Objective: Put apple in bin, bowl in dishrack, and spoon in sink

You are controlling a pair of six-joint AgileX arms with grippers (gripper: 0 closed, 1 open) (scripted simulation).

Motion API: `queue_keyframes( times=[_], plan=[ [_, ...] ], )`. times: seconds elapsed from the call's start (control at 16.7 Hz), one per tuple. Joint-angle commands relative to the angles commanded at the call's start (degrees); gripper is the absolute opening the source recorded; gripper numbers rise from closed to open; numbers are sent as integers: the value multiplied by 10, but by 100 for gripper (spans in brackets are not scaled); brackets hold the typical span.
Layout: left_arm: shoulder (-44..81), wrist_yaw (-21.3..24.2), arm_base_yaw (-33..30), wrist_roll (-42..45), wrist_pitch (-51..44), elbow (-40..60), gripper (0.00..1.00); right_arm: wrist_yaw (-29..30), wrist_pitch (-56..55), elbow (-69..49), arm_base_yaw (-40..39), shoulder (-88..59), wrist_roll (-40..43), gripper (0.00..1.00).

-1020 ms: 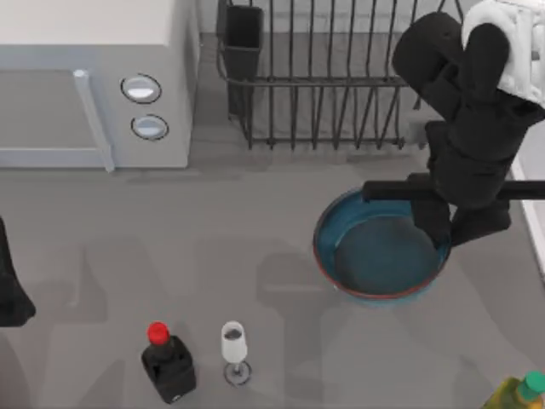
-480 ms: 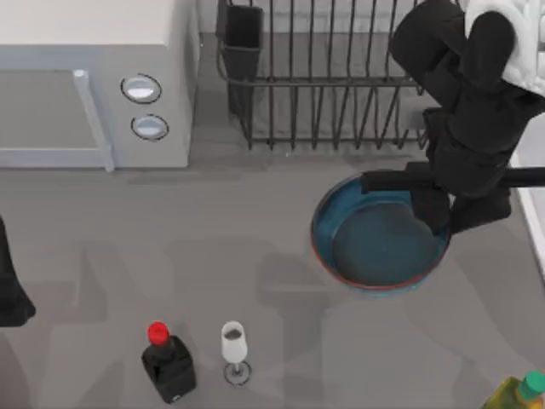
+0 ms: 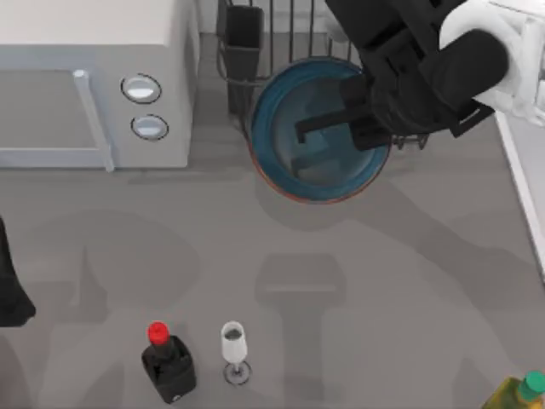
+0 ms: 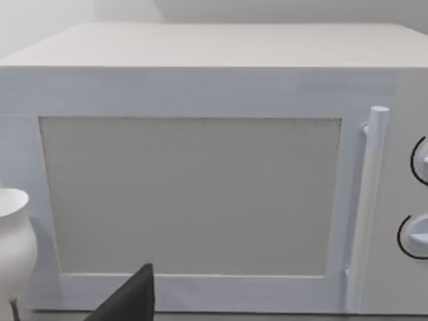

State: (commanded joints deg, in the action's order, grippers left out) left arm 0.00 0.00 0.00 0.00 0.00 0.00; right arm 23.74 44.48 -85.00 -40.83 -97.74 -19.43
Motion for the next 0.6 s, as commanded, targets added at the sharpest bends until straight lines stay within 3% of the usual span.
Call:
queue_keyframes(
  times=[0.36,0.6],
  plan=[
    [0,0,0,0,0,0,100,220,-254,11,-112,83,103,0],
    [0,0,0,0,0,0,100,333,-388,21,-167,132,156,0]
  ],
)
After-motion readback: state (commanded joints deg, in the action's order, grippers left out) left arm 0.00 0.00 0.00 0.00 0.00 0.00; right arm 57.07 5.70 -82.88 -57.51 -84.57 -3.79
